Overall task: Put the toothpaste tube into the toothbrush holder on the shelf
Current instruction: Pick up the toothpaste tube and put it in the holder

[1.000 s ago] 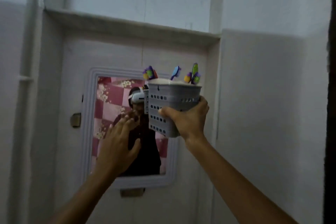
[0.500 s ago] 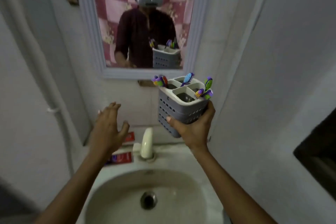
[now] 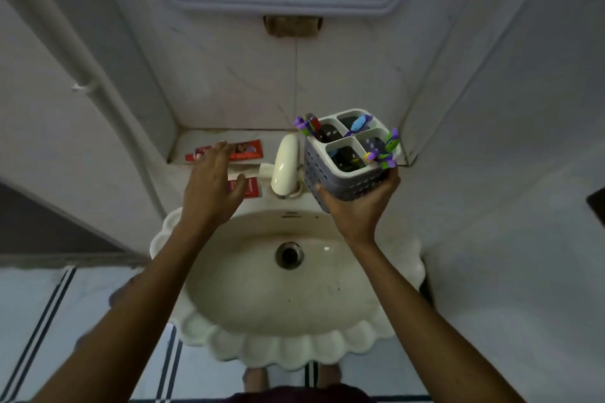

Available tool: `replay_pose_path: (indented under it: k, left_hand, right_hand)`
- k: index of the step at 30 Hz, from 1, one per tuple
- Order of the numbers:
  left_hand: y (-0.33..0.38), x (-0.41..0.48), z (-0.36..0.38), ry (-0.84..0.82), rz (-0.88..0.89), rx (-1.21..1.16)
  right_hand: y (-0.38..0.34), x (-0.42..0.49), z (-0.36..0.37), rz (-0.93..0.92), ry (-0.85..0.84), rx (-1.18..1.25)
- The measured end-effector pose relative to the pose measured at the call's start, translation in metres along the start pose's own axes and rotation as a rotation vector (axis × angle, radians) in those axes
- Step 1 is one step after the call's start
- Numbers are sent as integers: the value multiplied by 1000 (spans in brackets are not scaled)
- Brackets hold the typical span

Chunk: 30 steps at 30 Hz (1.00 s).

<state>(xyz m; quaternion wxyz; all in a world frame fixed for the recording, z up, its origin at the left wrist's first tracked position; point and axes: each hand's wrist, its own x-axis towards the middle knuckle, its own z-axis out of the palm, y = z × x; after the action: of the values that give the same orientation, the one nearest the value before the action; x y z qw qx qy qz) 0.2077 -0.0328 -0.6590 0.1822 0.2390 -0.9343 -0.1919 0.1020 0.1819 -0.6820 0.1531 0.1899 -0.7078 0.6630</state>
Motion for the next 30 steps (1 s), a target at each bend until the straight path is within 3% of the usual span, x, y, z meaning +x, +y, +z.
replay_pose_path:
  k: [9, 17, 21, 24, 30]
  left_hand:
    - [-47, 0, 32, -151, -67, 73]
    - [-83, 9, 26, -332, -231, 161]
    - [-92, 18, 16, -385, -210, 123]
    - [-87, 20, 2, -349, -120, 79]
    - [-40, 49, -52, -91, 62, -50]
  right_hand:
    - [40, -17, 1, 121, -72, -21]
    - [46, -17, 10, 169, -140, 28]
    - [57, -18, 4, 248, -144, 29]
    - [52, -18, 4, 278, -152, 49]
    - [57, -18, 5, 248, -158, 43]
